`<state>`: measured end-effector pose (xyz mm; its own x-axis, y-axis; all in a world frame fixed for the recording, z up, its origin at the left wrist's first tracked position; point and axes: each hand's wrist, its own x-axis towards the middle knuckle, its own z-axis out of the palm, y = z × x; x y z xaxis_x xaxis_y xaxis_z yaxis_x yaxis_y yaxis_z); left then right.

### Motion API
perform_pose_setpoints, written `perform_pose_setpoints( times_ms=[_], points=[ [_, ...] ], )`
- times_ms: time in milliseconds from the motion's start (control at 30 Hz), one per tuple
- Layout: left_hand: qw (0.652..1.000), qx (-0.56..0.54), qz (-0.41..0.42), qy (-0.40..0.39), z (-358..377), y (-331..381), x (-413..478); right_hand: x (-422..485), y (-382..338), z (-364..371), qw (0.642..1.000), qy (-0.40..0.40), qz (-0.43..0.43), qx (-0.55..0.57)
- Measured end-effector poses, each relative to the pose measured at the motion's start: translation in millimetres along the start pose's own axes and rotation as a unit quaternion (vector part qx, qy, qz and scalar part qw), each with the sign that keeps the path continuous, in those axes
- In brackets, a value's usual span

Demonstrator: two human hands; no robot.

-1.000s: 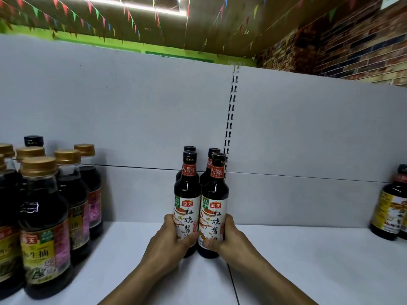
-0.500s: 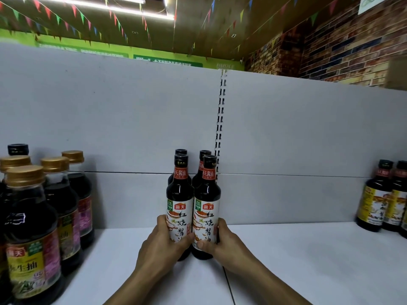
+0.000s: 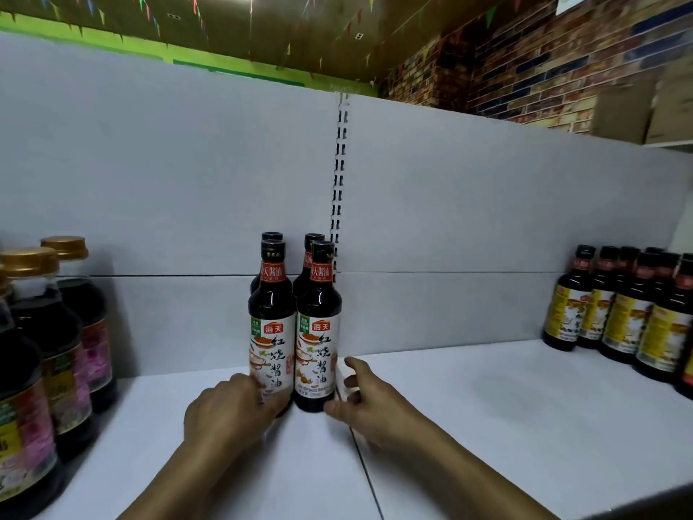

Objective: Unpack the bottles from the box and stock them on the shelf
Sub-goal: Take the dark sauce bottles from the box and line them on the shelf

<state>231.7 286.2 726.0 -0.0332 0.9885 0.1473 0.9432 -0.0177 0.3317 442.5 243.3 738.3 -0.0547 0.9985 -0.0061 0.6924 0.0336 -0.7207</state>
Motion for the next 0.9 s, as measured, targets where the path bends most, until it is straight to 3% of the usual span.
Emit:
perform_pose_setpoints(
  times_ms=[100, 233, 467, 567, 900],
  points=[
    [0.998, 0.052, 0.036, 0.001, -0.3, 0.0, -2.1, -10.6, 4.6, -0.5, 1.0, 0.005, 0.014, 0.002],
    [0.996, 0.034, 0.077, -0.04, 5.4, 3.7, -3.4, -28.7, 7.5, -5.8, 1.0, 0.014, 0.014, 0.009],
    [0.961, -0.041, 0.271, 0.017, -1.8, 24.3, -22.4, -75.4, 23.5, -31.2, 0.997, 0.077, -0.008, 0.029],
    [0.943, -0.086, 0.32, 0.028, -10.9, 46.8, -40.3, -95.2, 33.1, -45.6, 0.993, 0.108, -0.008, 0.043],
    [0.892, -0.126, 0.431, -0.052, 2.9, 173.0, -133.7, -197.0, 81.6, -102.8, 0.977, 0.206, 0.002, 0.054]
  ],
)
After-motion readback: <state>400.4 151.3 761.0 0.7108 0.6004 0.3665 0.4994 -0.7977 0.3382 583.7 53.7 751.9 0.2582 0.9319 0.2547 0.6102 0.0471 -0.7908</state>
